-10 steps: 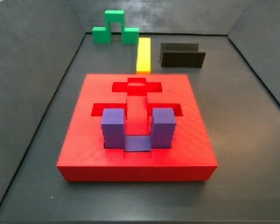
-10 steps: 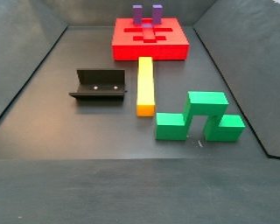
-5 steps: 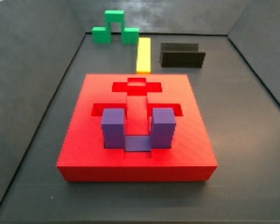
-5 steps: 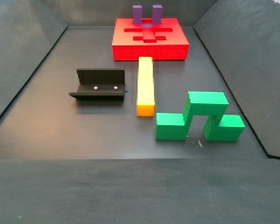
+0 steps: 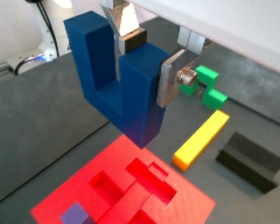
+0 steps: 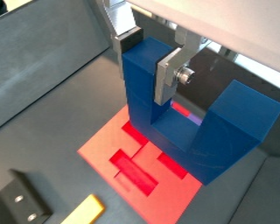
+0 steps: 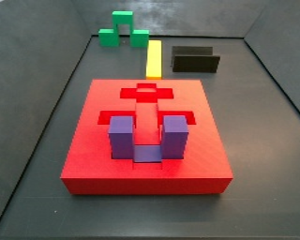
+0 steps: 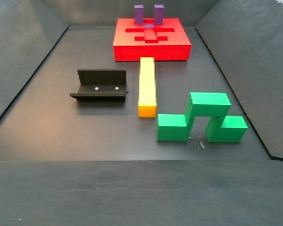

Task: Pick up the blue object. Move up. Place the blue object on the fixture. Regrasp the blue object. Move to above the board. Insert the blue object.
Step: Move to above the board, then insert the blue object.

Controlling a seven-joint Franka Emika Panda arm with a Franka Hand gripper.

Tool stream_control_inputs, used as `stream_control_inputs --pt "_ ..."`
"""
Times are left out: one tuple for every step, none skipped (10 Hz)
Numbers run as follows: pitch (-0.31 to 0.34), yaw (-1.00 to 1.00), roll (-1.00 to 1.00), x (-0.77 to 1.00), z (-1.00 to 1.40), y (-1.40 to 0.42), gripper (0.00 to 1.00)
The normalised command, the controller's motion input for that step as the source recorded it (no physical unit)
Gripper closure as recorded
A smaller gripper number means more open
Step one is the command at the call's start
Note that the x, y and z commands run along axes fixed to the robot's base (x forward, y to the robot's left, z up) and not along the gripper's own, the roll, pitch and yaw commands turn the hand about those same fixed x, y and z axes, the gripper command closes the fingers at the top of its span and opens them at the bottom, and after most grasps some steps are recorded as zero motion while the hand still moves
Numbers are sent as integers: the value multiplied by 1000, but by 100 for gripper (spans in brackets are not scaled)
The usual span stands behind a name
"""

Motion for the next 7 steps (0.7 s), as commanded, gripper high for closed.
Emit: stream_control_inputs --pt "-29 11 -250 -33 -1 7 100" --pt "0 0 -41 91 -306 89 100" --pt "0 0 -67 494 -669 300 100" --pt "0 91 -51 789 -903 443 100" --pt "0 111 -64 780 -1000 446 100" --pt "0 57 -51 543 -1000 374 100" --pt "0 0 -7 186 -1000 206 100"
